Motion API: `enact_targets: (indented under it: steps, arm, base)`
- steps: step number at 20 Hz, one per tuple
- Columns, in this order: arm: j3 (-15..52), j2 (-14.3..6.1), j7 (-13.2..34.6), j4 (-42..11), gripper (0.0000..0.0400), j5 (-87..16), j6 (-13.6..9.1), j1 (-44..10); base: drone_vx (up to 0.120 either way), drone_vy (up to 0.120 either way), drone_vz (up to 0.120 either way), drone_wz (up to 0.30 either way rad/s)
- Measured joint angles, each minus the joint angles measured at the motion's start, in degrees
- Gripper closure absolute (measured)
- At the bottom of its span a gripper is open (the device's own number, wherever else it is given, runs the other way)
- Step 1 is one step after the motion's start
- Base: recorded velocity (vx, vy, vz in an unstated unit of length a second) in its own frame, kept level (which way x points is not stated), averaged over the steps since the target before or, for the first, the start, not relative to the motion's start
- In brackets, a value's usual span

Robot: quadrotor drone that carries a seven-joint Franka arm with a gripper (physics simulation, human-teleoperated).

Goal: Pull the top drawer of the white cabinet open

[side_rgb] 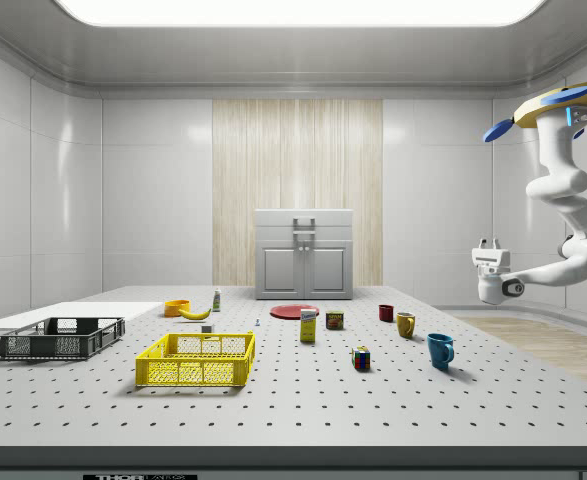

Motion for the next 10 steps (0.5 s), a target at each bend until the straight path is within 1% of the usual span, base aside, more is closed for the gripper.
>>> enact_targets:
  steps: [5, 6, 8, 10]
  arm:
    - [0.03, -0.07, -0.01, 0.05, 0.0095, 0.0, 0.11, -0.04]
    - [-1.11, -0.07, -0.14, 0.02, 0.0095, 1.95, 0.11, 0.17]
    - [-9.63, -0.1, -2.2, -1.37, 0.0091, 15.25, -0.07, 1.85]
    - [-17.61, -0.36, -4.2, -4.5, 0.0088, 27.5, -0.22, 3.87]
  base:
    - [0.0, 0.0, 0.0, 0.0]
    - [0.0, 0.0, 0.0, 0.0]
    - [0.0, 0.0, 0.0, 0.0]
    - [0.0, 0.0, 0.0, 0.0]
